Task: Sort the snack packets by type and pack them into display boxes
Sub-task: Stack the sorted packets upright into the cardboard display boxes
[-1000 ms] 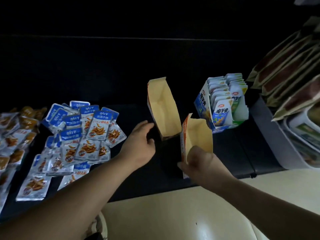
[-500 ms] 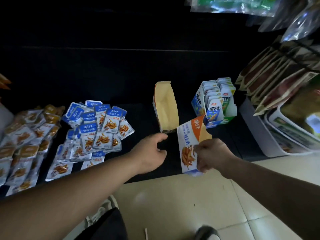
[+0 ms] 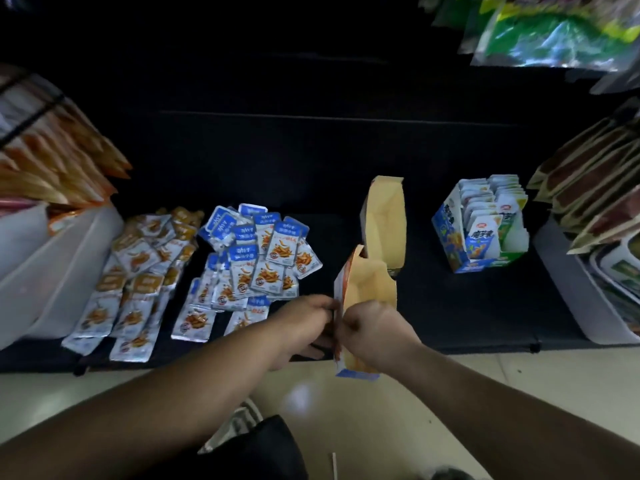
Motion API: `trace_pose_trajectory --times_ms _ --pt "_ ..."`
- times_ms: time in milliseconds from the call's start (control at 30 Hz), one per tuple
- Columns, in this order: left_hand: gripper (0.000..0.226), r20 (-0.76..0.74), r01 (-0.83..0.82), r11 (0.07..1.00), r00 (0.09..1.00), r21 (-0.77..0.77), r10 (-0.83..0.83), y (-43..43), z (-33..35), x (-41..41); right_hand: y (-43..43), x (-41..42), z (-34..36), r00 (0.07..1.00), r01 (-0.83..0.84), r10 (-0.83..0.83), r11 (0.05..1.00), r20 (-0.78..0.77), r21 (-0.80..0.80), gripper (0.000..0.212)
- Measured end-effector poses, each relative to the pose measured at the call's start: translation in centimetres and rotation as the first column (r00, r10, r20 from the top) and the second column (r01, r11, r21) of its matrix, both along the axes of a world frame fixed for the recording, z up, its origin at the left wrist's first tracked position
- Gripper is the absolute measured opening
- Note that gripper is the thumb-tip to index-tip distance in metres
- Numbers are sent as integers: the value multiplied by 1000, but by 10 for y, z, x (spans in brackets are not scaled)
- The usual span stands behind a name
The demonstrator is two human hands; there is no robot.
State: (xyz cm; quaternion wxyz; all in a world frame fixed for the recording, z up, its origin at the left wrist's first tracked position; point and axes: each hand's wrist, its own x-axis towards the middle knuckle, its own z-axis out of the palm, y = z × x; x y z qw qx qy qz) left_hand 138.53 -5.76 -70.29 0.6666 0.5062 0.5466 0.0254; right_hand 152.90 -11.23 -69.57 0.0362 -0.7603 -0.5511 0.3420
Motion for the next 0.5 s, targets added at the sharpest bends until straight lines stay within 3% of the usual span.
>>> trace_pose_trajectory --times_ms 133,233,333,433,500 --pt "29 -7 -128 988 992 -81 128 3 -23 -9 11 -12 -24 997 -66 68 996 26 -67 33" --pt "26 31 -203 977 978 -70 205 15 -28 -1 24 -4 -35 997 -59 60 998 50 -23 34" --pt "26 44 -237 970 970 -57 240 26 -28 12 33 12 -42 998 25 -27 999 56 29 37" --pt "39 58 -262 964 962 -52 265 31 -25 26 38 24 -51 995 69 -73 996 68 62 39" --pt "33 59 -271 960 960 -70 275 33 -26 35 42 31 -56 992 68 -75 995 97 71 37"
